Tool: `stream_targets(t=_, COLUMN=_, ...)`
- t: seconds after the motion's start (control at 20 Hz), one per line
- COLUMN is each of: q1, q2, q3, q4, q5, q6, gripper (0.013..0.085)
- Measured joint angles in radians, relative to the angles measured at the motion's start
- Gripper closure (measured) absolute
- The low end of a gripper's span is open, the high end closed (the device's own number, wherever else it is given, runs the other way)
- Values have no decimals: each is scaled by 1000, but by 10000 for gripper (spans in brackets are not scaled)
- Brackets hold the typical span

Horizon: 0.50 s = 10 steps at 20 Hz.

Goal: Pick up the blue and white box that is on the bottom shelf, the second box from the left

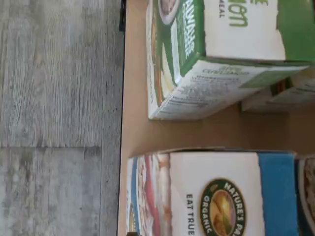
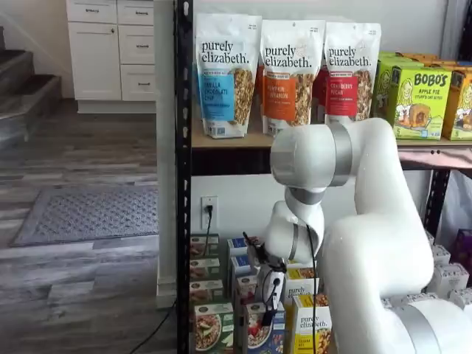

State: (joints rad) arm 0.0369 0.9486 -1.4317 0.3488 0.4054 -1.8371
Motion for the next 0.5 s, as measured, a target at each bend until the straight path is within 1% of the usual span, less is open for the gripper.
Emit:
stream_targets(t=0.15, q1=-3, q2=15, q3=-16, q4=-57, q5=11, q6=47, gripper=130)
stream_targets(t=0.25, q1=-5, q2=24, q3=-25, q4=-85, q5=22, q6=71, gripper=130)
stream_targets(t=0.5, q1=-9, q2=34, q3=-39, q4=-122, q5=51, q6=100, gripper=130)
